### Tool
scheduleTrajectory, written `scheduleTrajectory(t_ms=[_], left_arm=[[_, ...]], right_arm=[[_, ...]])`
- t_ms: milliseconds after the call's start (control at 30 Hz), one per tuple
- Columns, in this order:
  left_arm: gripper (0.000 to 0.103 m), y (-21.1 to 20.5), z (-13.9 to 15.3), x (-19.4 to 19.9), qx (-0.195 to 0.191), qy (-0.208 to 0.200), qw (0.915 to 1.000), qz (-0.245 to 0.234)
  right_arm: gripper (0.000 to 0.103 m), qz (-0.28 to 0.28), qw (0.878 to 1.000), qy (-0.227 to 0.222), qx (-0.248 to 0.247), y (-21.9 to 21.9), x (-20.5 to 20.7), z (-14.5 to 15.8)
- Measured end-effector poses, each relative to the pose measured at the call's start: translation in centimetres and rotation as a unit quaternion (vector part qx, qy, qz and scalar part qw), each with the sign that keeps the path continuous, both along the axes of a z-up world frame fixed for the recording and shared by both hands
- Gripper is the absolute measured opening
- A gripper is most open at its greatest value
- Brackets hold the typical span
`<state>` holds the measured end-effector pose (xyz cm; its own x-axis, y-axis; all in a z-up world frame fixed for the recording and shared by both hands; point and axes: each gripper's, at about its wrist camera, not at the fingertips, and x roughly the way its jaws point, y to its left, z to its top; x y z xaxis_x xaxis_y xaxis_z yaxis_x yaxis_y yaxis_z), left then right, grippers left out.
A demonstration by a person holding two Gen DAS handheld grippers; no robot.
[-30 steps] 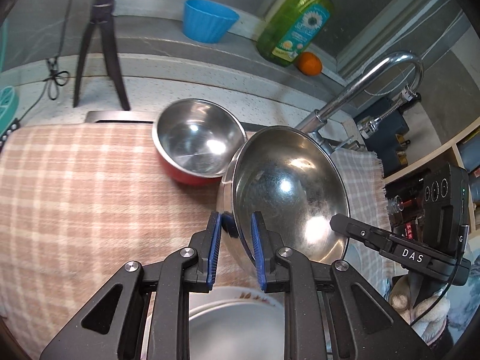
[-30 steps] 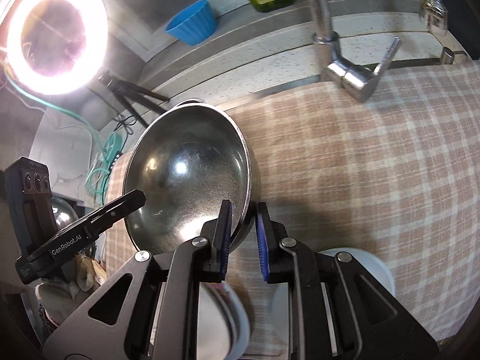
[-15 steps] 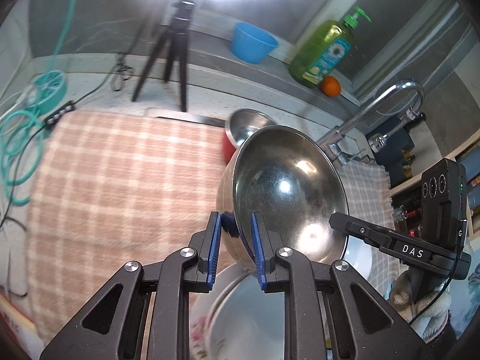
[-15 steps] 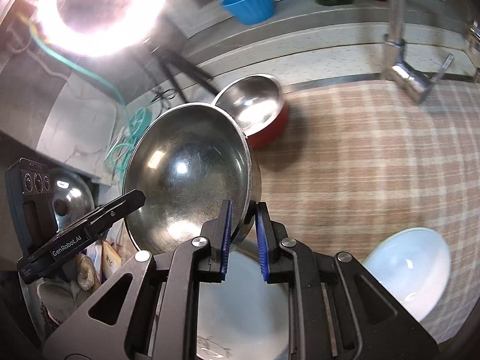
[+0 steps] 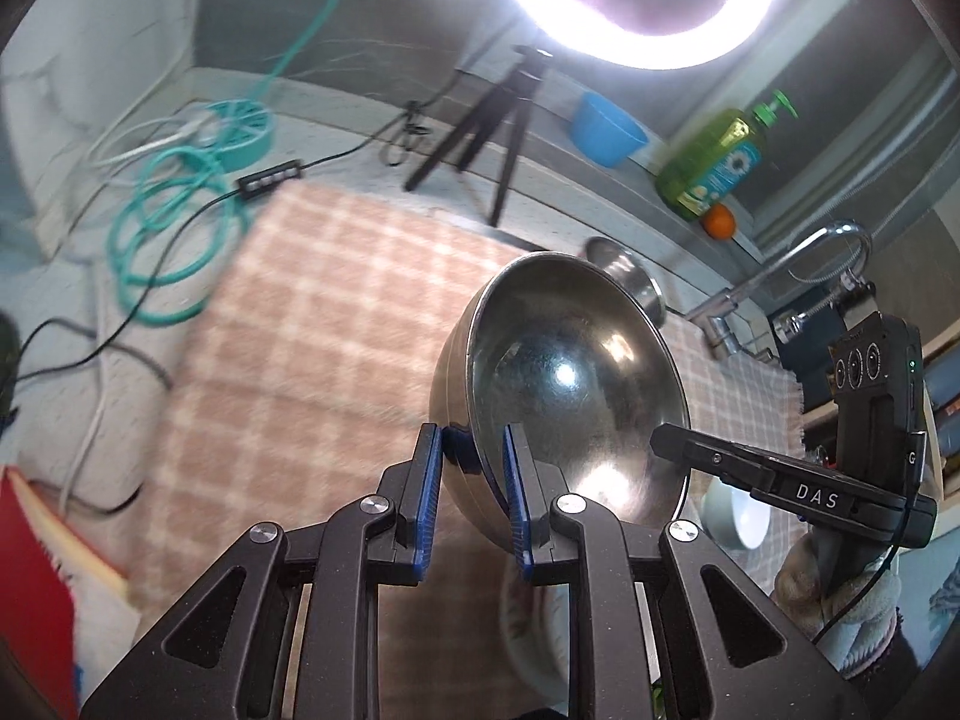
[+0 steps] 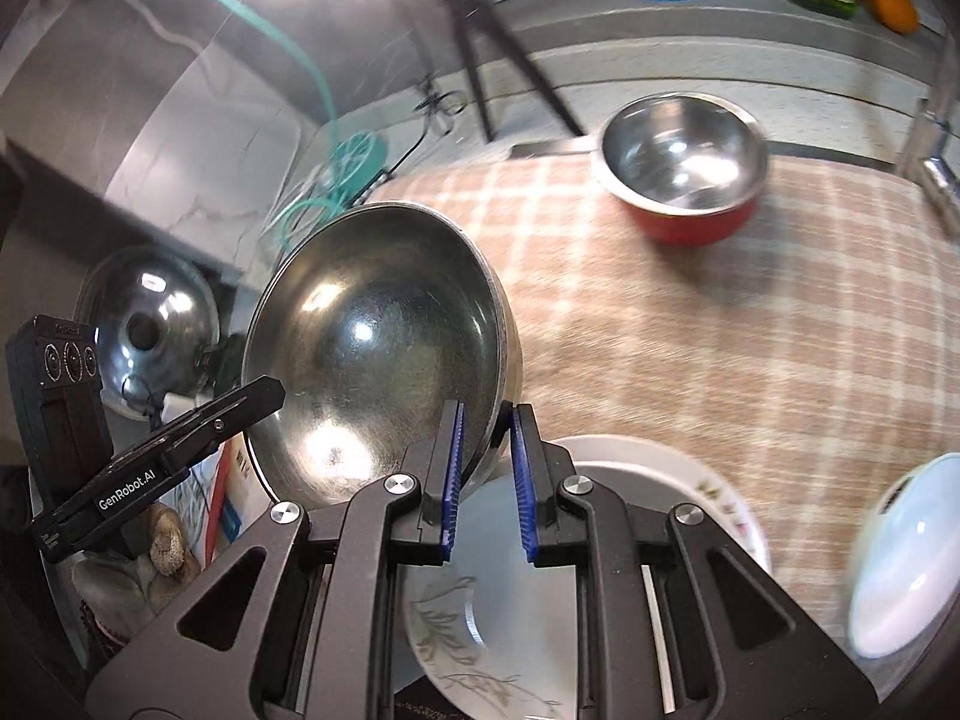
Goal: Organize plates and bowls
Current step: 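Carry the large steel bowl beside the plate stack and open both grippers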
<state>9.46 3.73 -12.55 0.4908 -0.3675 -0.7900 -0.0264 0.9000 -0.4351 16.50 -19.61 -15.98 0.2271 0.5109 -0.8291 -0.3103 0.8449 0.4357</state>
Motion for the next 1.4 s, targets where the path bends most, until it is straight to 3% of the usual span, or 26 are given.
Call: scheduleTrajectory(t_ms=[533,1000,1300,1367,1400], left_arm=[[0.019,5.0,-3.2,-5.5,-0.007,0.037,0.9978,0.055],[0.018,6.1,-5.8,-6.8,-0.014,0.061,0.9959,0.064],[0.018,6.1,-5.8,-7.3,-0.008,0.061,0.9959,0.066],[0.025,6.1,-5.7,-7.4,0.002,0.06,0.9958,0.068],[0.035,6.2,-5.6,-7.4,0.005,0.06,0.9958,0.07]], right_arm=[[0.016,0.075,0.997,0.03,-0.015,6.3,-3.9,-3.5],[0.016,0.089,0.995,0.042,-0.034,7.7,-4.6,-5.5],[0.017,0.101,0.994,0.028,-0.04,8.0,-5.0,-5.5],[0.038,0.101,0.994,0.017,-0.046,8.1,-5.1,-5.1],[0.047,0.101,0.994,0.011,-0.045,8.0,-5.2,-4.8]])
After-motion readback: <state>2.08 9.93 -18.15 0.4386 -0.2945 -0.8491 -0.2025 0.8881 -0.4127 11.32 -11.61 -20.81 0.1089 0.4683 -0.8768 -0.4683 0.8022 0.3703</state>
